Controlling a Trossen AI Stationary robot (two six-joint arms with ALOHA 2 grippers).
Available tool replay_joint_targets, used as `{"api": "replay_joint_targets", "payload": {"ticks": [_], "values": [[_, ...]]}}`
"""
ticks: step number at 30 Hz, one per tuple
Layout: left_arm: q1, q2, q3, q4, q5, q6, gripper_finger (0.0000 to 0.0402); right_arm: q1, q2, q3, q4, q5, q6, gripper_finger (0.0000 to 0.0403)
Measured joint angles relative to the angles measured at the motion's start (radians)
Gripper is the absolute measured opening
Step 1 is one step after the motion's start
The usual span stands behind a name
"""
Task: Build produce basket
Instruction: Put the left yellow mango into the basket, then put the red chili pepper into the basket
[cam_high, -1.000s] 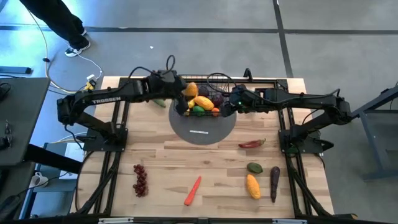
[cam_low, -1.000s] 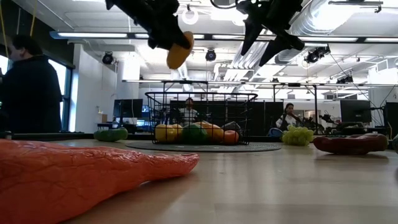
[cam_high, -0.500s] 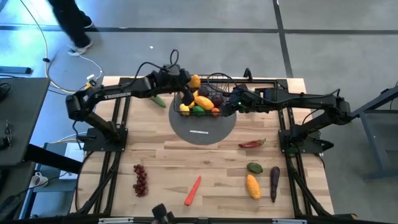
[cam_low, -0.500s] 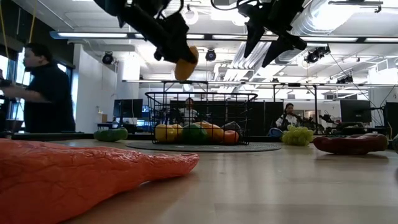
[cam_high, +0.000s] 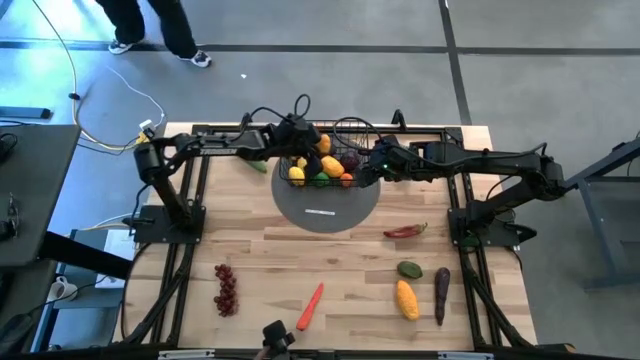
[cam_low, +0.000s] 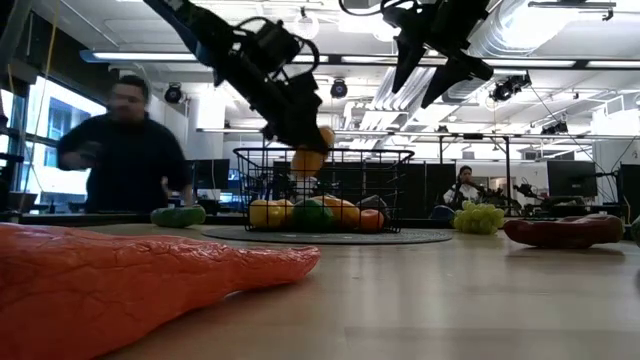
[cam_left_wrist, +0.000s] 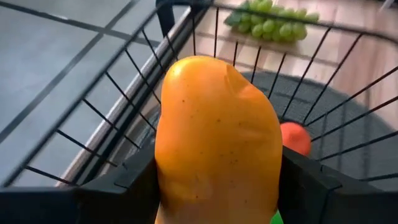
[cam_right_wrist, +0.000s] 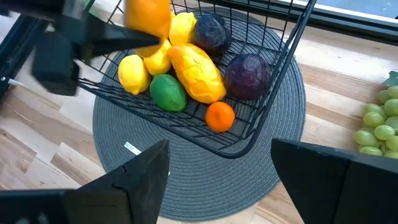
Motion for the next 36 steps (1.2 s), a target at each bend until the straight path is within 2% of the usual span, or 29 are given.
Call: {"api": "replay_joint_targets", "payload": {"ticks": [7, 14, 25, 29, 36], "values": [[0.0, 0.066, 0.0, 0.015, 0.01, -0.023, 0.0233, 0.0, 0.0, 0.0, 0.0, 0.0, 0.0, 0.0261], [-0.003, 0.081, 0.0, 0.017, -0.002, -0.024, 0.0238, 0.0, 0.0, 0.0, -0.001, 0.0, 0.0, 0.0261], [-0.024, 0.081, 0.004, 0.012, -0.014, -0.059, 0.0306, 0.0, 0.0, 0.0, -0.044, 0.0, 0.0, 0.0261], [-0.027, 0.082, 0.05, -0.024, -0.013, -0.112, 0.0323, 0.0, 0.0, 0.0, -0.062, 0.0, 0.0, 0.0261], [-0.023, 0.082, 0.174, -0.163, -0.014, -0.096, 0.0323, 0.0, 0.0, 0.0, -0.063, -0.031, 0.0, 0.0261]]}}
